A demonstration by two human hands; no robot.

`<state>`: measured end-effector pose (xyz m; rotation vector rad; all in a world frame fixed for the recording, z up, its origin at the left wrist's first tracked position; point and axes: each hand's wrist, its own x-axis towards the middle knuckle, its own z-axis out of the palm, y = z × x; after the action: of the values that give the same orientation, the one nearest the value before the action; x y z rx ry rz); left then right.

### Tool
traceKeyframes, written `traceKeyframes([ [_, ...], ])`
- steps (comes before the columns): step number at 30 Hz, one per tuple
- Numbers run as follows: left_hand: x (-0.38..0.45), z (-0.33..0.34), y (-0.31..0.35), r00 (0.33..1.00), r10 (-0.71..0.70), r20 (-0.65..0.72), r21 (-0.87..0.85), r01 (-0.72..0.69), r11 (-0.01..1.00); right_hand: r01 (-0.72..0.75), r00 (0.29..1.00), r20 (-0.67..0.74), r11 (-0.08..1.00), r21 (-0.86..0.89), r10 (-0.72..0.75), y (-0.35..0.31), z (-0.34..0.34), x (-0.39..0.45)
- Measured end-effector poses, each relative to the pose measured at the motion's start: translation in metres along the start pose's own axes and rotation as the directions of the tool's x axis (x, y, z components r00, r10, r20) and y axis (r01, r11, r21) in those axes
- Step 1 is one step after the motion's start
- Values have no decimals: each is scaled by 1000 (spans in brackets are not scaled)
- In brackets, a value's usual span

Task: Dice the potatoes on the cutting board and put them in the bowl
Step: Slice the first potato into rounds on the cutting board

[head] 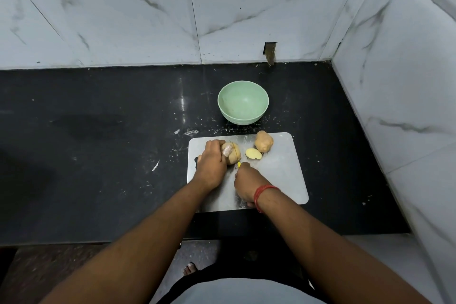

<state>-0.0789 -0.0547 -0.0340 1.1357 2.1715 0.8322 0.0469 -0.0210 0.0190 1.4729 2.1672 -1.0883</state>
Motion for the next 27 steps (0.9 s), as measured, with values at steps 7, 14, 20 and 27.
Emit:
traceKeyframes([
  [7,1,-1,0,1000,0,4,1,0,1000,21,999,40,997,-80,-18,26,14,-11],
  [14,0,0,-3,1000,12,-2,-11,-12,1000,16,997,78,994,108,-25,32,9,-39],
  [20,2,0,-8,1000,18,-7,-81,-19,997,58,997,-58,970,237,-46,22,1,-49],
  [27,4,-1,-10,1000,23,-10,-173,-24,985,134,986,-117,982,133,-119,8,-1,-47],
])
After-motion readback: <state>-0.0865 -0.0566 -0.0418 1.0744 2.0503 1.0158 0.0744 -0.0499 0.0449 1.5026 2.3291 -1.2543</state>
